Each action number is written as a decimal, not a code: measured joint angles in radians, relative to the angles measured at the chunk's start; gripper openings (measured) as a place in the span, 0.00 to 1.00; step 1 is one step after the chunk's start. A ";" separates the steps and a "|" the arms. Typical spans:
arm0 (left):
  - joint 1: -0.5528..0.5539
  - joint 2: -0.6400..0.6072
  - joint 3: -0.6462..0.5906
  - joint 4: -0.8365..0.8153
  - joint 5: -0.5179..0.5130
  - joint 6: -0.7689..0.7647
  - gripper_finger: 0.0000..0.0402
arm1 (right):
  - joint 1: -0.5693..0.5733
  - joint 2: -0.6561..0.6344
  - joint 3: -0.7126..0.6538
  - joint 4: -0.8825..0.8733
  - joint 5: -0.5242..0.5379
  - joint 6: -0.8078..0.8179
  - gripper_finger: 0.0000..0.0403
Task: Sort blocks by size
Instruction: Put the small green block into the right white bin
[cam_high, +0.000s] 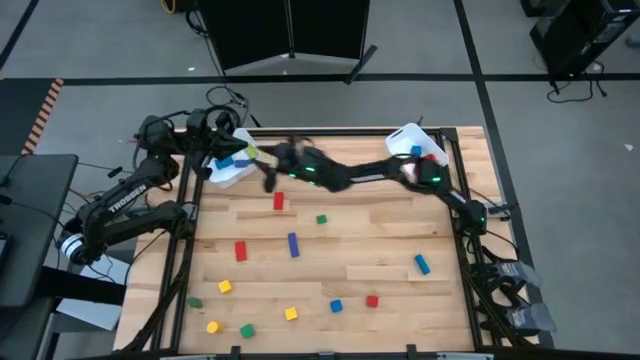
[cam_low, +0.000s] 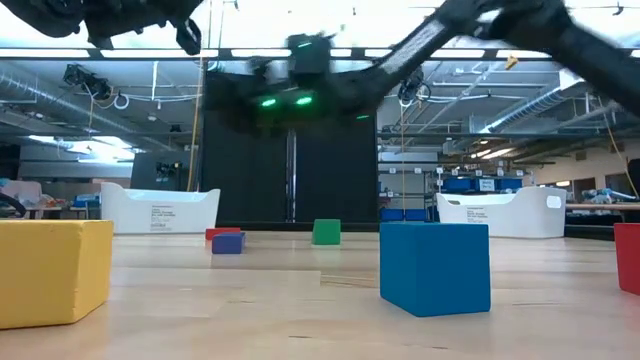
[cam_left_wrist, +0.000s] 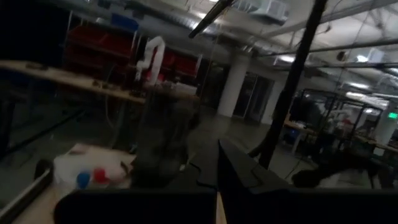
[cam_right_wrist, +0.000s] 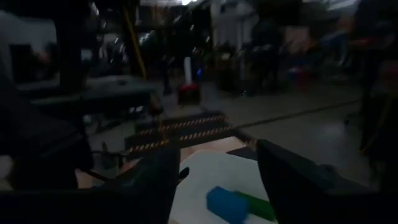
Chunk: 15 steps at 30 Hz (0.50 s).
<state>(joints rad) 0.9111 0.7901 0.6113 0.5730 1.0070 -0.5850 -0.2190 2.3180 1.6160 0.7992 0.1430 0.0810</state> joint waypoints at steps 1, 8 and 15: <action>-0.003 0.002 0.000 -0.048 -0.001 0.037 0.02 | 0.007 -0.065 -0.112 0.071 0.023 -0.006 0.53; -0.095 0.033 -0.001 -0.534 -0.236 0.409 0.03 | 0.063 -0.515 -0.742 0.246 0.164 -0.026 0.50; -0.309 0.087 -0.002 -0.712 -0.600 0.558 0.11 | 0.181 -0.886 -1.098 0.244 0.330 -0.064 0.50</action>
<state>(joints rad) 0.6020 0.8768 0.6098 -0.1390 0.4074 -0.0265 -0.0383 1.4320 0.5181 1.0431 0.4734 0.0166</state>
